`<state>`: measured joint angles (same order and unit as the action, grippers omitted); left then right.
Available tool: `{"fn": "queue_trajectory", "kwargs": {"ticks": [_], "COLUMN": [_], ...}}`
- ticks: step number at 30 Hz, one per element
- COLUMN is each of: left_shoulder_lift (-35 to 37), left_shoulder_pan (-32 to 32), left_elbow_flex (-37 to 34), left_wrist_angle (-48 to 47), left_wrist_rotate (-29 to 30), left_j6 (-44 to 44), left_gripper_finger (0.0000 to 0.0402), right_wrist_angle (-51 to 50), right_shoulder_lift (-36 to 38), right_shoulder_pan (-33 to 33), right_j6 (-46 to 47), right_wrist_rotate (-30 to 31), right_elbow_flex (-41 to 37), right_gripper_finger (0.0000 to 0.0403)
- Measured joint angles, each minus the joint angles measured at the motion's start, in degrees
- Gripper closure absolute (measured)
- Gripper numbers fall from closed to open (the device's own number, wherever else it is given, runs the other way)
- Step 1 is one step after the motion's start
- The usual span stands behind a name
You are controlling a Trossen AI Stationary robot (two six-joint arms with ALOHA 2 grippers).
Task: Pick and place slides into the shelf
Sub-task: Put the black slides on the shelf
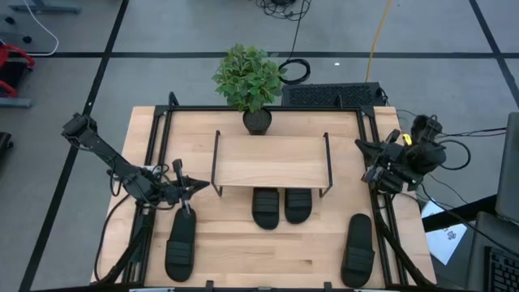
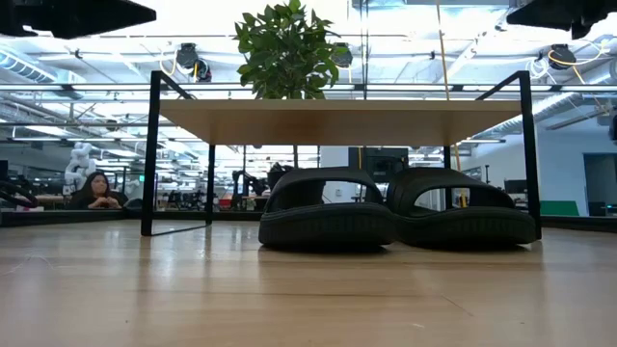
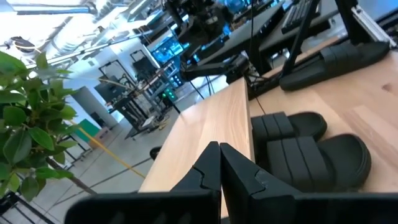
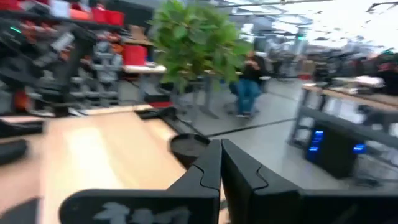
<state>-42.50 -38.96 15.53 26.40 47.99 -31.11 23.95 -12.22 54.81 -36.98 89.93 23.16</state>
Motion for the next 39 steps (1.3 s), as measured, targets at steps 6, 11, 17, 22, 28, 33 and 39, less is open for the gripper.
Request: {"fn": "queue_trajectory", "kwargs": {"ticks": [6, 11, 17, 22, 28, 33, 39], "left_shoulder_lift": [-0.02, -0.02, -0.02, -0.02, -0.02, -0.02, -0.02], "left_shoulder_pan": [0.07, 0.07, 0.09, 0.09, 0.09, 0.09, 0.09], "left_elbow_flex": [0.02, 0.02, 0.04, 0.04, 0.04, 0.04, 0.04], "left_wrist_angle": [-2.82, -2.7, -2.18, -2.15, -2.17, -2.17, -2.17], "left_wrist_rotate": [0.04, 0.02, -0.31, -2.4, -3.5, -3.52, -3.55], "left_j6": [1.0, 0.15, 0.34, 0.39, 0.43, 0.37, 0.34], "left_gripper_finger": [0.0395, 0.0399, 0.0395, 0.04, 0.0395, 0.04, 0.0396], "right_wrist_angle": [7.27, 7.08, 6.89, 2.71, -9.92, -13.73, -8.86], "right_shoulder_lift": [0.21, -0.79, -4.38, -5.49, -5.6, -9.99, -16.86], "right_shoulder_pan": [9.88, 17.62, 20.93, 22.73, 22.32, 16.62, 5.73], "right_j6": [-0.41, 2.54, -2.81, -1.46, 13.09, 21.56, 20.12], "right_wrist_rotate": [0.07, 0.07, -1.54, -13.37, -43.12, -52.22, -65.72], "right_elbow_flex": [0.02, -0.02, -0.09, -0.09, -0.11, -0.15, -0.15], "right_gripper_finger": [0.0391, 0.0379, 0.0383, 0.0396, 0.0402, 0.0402, 0.0403]}}
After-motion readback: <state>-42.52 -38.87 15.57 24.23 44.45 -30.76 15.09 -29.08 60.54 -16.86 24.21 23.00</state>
